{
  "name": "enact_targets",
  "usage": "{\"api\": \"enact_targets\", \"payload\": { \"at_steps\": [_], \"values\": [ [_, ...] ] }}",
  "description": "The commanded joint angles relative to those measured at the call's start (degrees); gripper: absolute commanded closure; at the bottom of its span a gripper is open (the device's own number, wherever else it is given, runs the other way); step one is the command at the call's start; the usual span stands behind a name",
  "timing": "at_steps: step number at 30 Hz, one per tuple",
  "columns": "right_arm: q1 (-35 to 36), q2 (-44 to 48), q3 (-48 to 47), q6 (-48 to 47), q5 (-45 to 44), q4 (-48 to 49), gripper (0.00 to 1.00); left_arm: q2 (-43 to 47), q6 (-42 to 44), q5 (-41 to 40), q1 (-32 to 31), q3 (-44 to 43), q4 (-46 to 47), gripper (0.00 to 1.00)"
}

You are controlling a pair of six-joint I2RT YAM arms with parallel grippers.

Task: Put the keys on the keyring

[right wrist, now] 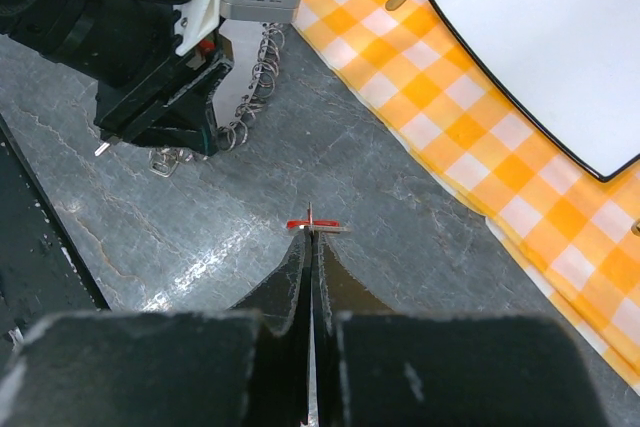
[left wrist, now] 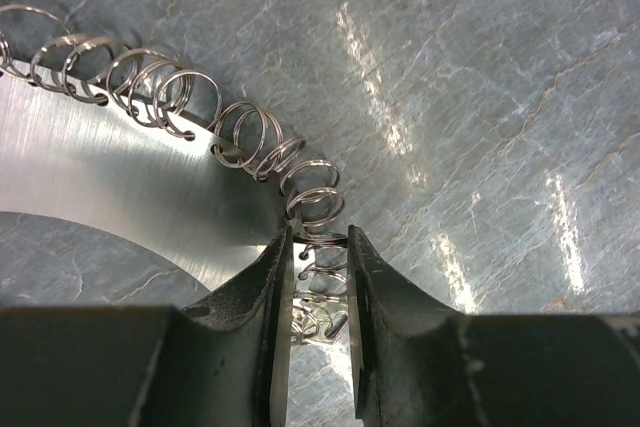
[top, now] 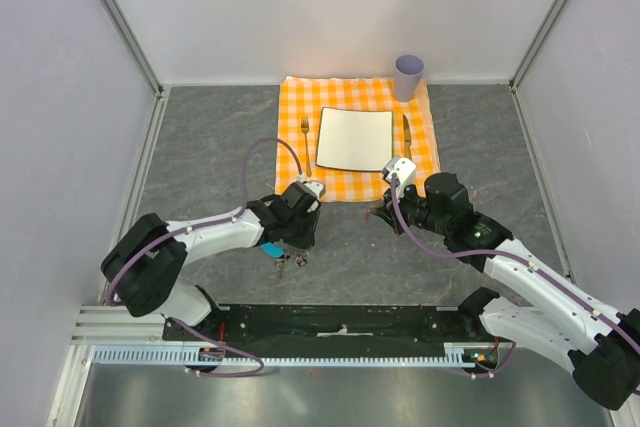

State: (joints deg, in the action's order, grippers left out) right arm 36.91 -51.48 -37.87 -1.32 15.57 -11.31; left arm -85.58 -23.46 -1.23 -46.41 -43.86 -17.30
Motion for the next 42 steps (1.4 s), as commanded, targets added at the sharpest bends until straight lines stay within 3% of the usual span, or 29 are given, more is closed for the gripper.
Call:
{"api": "enact_targets", "payload": {
  "at_steps": [1,8,17,20,23,27,31,36,42],
  "values": [
    [0.3,0.0,-0.1,-0.4,-0.5,0.9,1.0,3.3,0.3,0.8,-0.5,3.2,0.2,0.97],
    [0.4,0.4,-0.1,-0.3,-0.7,0.9,1.0,6.0,-8.9,-4.3,-0.5,4.6,6.2,0.98],
    [0.5,0.7,0.1,-0.3,-1.2,0.9,1.0,-1.2,-16.0,-9.5,-0.6,1.3,14.6,0.98],
    [0.5,0.9,0.2,-0.2,-1.3,0.9,1.0,-3.9,-15.4,-9.7,-0.6,0.4,15.1,0.9],
    [0.6,0.9,0.2,-0.2,-1.3,0.9,1.0,-3.1,-13.8,-9.0,-0.6,1.0,15.2,0.83],
    [0.6,0.9,0.2,-0.2,-1.4,0.8,1.0,2.1,-8.0,-8.9,-0.6,2.6,15.1,0.59],
    [0.7,0.9,0.2,-0.3,-1.4,0.9,1.0,7.1,-1.8,-9.0,-0.4,3.2,13.2,0.48],
    [0.6,1.3,0.2,-0.2,-1.4,0.6,1.0,12.0,7.4,-7.5,-0.2,8.1,17.1,0.53],
    [1.0,1.3,0.2,-0.1,-1.2,0.6,1.0,10.4,13.8,-5.8,0.4,9.6,19.6,0.63]
  ]
}}
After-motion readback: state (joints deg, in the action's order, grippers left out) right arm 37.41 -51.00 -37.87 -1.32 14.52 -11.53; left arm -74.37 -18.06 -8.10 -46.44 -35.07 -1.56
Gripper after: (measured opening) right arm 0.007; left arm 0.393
